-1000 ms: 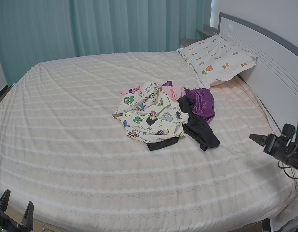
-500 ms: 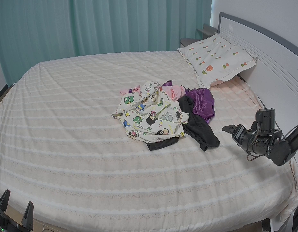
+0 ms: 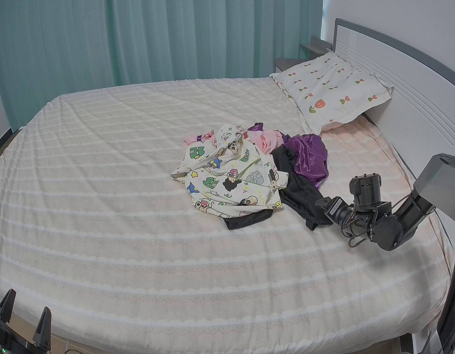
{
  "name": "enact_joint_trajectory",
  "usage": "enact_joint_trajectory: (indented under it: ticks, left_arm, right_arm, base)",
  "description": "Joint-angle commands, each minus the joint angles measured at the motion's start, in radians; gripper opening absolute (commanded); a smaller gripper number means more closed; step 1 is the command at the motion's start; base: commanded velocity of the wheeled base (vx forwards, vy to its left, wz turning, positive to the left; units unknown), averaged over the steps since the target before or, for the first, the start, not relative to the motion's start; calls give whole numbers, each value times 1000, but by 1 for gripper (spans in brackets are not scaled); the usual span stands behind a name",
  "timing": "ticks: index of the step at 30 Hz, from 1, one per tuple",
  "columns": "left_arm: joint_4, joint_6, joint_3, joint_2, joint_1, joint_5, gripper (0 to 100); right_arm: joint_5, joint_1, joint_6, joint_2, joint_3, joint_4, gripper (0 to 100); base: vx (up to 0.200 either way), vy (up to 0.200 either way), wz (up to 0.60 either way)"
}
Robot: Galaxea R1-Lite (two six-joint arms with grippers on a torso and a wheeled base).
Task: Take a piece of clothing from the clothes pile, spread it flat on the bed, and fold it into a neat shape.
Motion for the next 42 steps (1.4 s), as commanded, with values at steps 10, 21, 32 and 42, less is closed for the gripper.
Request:
enact_joint_trajectory:
  ticks: [10, 21, 32, 42]
  left_arm:
    - [-1, -2, 18, -15, 1, 0, 100]
    - [-1, -10, 18, -15, 1, 0, 100]
    - [-7, 72, 18, -16, 1, -24, 100]
    - [-91, 46, -306, 346, -19, -185, 100]
  right_arm:
    - [1, 60, 4, 91, -123, 3, 100]
    - [13, 55, 32, 43, -46, -2, 0]
    - [100, 90, 113, -251, 340, -206, 0]
    - [175, 204, 125, -505, 615, -338, 0]
  base:
    - [0, 0, 0]
    - [0, 0, 0]
    - [0, 0, 0]
    - [0, 0, 0]
